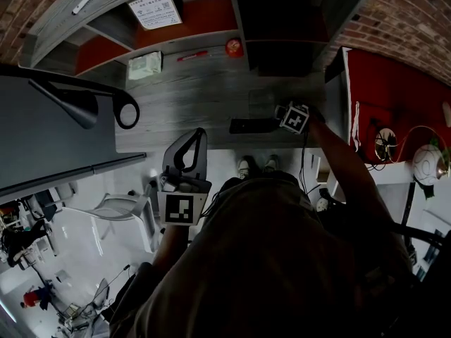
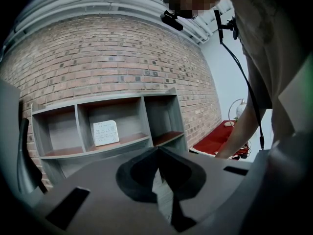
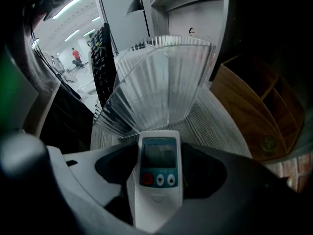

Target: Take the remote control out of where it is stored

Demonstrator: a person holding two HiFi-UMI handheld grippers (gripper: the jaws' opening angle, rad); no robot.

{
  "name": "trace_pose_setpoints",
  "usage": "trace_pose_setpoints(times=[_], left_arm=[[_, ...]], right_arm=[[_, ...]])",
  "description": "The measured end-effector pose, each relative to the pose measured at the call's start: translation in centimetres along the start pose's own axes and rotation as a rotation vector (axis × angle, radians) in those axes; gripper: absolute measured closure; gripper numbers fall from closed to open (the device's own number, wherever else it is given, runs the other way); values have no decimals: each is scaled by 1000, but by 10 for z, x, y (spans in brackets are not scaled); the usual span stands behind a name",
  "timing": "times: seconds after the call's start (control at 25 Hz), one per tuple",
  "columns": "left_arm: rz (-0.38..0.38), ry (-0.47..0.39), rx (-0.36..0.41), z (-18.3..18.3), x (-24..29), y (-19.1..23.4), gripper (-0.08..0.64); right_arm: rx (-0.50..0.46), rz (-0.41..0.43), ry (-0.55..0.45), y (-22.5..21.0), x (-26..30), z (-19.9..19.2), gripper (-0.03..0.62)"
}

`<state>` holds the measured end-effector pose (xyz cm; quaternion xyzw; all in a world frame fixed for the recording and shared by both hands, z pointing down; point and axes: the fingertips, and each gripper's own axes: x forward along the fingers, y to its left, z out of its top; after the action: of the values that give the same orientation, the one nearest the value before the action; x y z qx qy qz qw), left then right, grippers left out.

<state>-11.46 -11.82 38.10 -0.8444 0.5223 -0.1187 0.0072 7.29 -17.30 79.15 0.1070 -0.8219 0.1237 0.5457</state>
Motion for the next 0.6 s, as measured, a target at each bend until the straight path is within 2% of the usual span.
trace_pose_setpoints(times=[0.28,0.48,0.6], left_arm=[[-5,-4,0,1,0,-3,549],[-13,-7,-1,0,2,-3,549],[-23,-27,-4,4,5,-5,549]], right_arm=[[-1,17,14,2,-3,-3,298],[29,-10,-31,-1,-15,3,298],[38,-56,-79,-8,-32,13,298]])
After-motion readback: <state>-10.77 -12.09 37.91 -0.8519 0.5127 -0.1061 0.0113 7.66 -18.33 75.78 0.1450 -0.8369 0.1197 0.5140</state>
